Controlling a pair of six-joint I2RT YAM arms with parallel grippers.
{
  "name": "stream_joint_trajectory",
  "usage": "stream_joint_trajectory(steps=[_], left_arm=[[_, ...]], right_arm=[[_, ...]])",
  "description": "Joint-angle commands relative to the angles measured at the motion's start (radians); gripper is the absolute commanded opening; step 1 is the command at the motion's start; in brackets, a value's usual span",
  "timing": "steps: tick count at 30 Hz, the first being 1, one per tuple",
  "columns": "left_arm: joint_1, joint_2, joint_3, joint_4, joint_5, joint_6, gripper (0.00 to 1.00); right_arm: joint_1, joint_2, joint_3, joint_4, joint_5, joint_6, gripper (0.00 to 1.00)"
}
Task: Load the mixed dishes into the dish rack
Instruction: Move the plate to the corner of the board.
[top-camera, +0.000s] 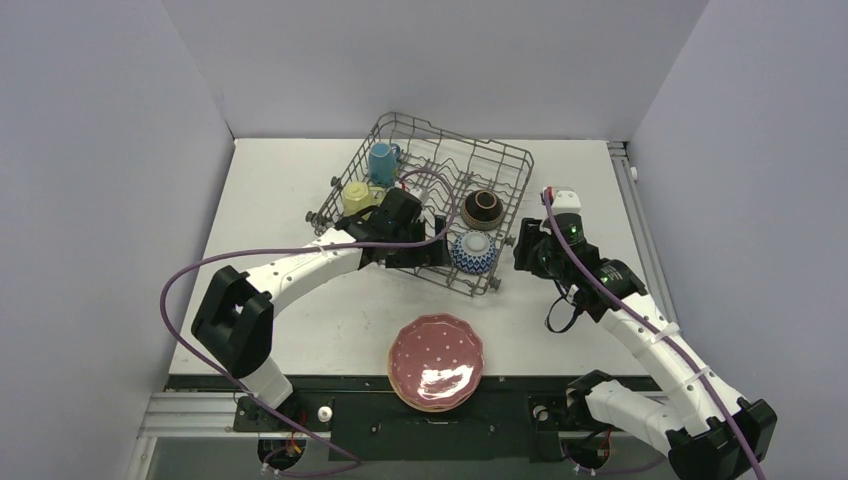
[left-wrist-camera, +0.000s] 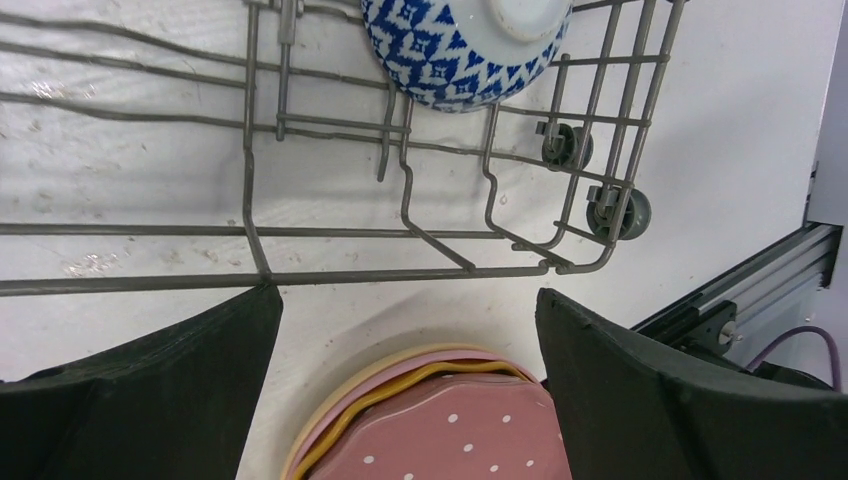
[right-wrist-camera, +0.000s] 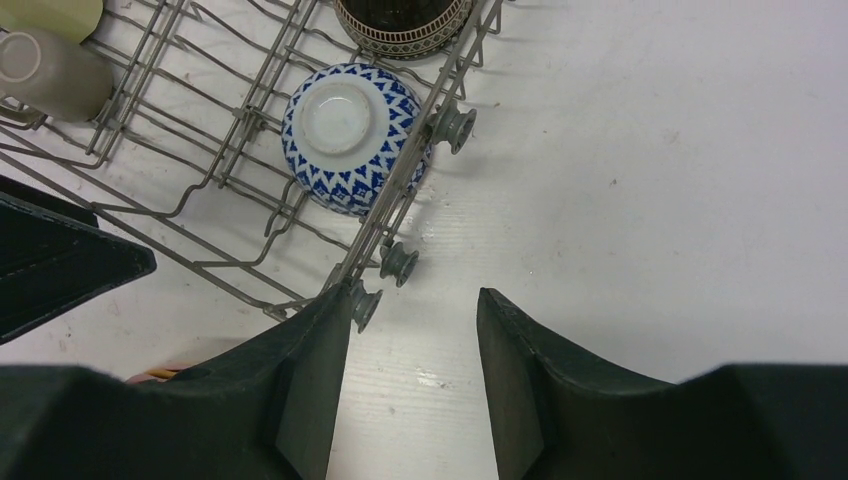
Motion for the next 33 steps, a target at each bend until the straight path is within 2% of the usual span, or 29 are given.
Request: stream_joint_trajectory(steps=[1, 18, 27, 33], left_arm=[[-0.002, -0.052, -0.033, 0.095, 0.04, -0.126, 0.96], [0.027, 0.042, -0.074, 0.207, 0.096, -0.314, 0.96], [0.031, 0.109, -0.078, 0.204, 0.098, -0.394, 0.99], [0.04, 0.152, -0.053, 0.198, 0.086, -0.44, 0.83]], right_arm=[[-0.009, 0.003, 0.025, 0.044, 0.014, 0.01, 0.46], [-0.031, -0.046, -0.027, 0.061, -0.011, 0.008, 0.47], [-0.037, -0.078, -0.055, 0.083, -0.036, 0.018, 0.47], [-0.04, -0.092, -0.076, 0.106, -0.059, 0.03, 0.47]])
